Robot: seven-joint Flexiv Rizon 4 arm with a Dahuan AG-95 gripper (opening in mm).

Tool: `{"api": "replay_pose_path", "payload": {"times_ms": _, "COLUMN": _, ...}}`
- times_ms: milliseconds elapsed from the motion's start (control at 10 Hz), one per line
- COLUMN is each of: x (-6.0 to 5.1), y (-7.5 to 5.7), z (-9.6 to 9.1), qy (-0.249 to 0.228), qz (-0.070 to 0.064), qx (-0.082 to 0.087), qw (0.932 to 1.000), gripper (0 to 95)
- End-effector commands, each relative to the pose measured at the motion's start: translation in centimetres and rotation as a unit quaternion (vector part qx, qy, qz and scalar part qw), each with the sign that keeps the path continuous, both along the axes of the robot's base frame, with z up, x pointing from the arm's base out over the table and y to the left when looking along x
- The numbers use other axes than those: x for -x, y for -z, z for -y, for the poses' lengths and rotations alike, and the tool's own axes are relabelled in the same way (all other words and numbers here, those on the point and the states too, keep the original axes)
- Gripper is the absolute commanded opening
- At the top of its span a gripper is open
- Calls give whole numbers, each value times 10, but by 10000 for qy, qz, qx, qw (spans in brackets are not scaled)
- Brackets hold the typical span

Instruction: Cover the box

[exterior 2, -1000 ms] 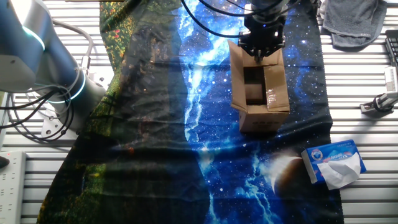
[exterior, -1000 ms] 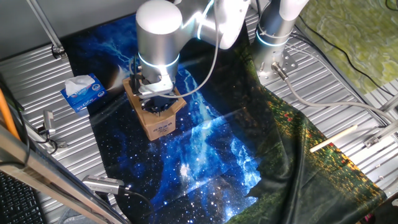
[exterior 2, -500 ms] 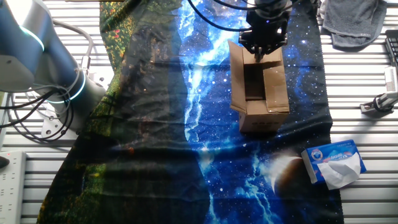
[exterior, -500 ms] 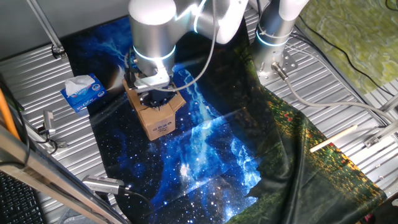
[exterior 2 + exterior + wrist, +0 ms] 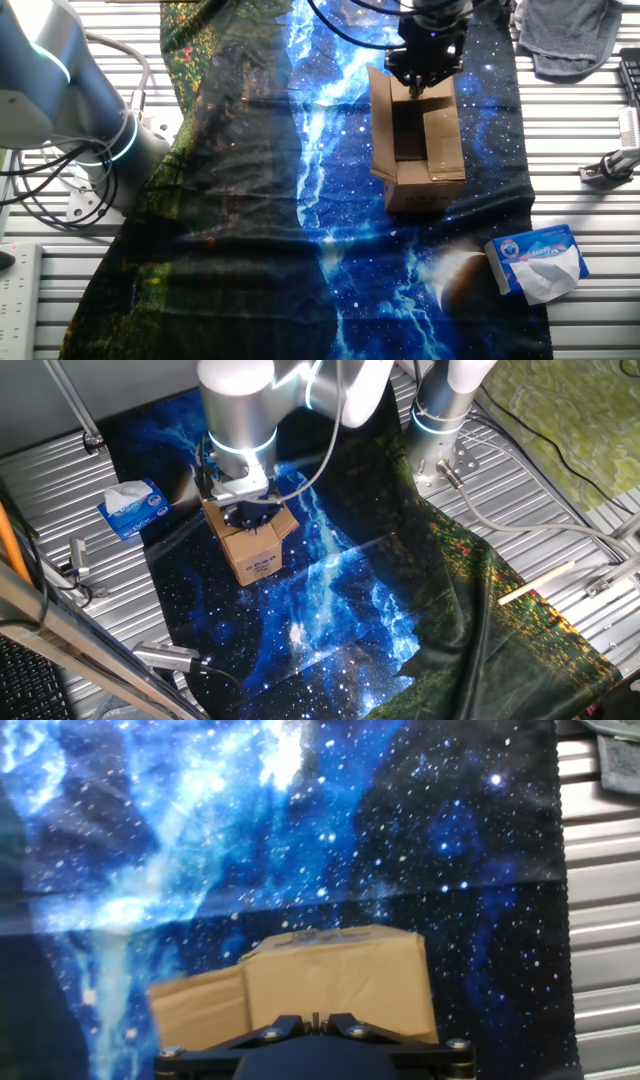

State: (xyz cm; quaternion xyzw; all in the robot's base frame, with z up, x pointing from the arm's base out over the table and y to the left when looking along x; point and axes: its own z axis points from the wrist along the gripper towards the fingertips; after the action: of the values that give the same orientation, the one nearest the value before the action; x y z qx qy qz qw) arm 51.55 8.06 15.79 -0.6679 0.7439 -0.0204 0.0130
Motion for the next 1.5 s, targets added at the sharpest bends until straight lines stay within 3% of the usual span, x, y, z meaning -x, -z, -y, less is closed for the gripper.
{"api": "replay_pose_path", "payload": {"times_ms": 100, "x": 2, "y": -4, "z": 2, "qy": -23, "qz": -38, "qx": -2, "qw": 10000, "gripper": 0}}
{"api": "replay_pose_path", "payload": {"times_ms": 500, "x": 20, "y": -18, "z": 4, "qy": 90, "qz": -177, "qx": 9, "qw": 9998, "gripper": 0}}
{"api": "replay_pose_path", "payload": {"times_ms": 800, "x": 43, "y": -28, "z": 10, "qy": 210, "qz": -243, "qx": 8, "qw": 9995, "gripper": 0}}
{"api": "replay_pose_path", "payload": {"times_ms": 1100, "x": 59, "y": -40, "z": 15, "qy": 300, "qz": -287, "qx": 33, "qw": 9991, "gripper": 0}}
{"api": "replay_pose_path", "payload": {"times_ms": 1500, "x": 78, "y": -34, "z": 19, "qy": 423, "qz": -268, "qx": 2, "qw": 9987, "gripper": 0}}
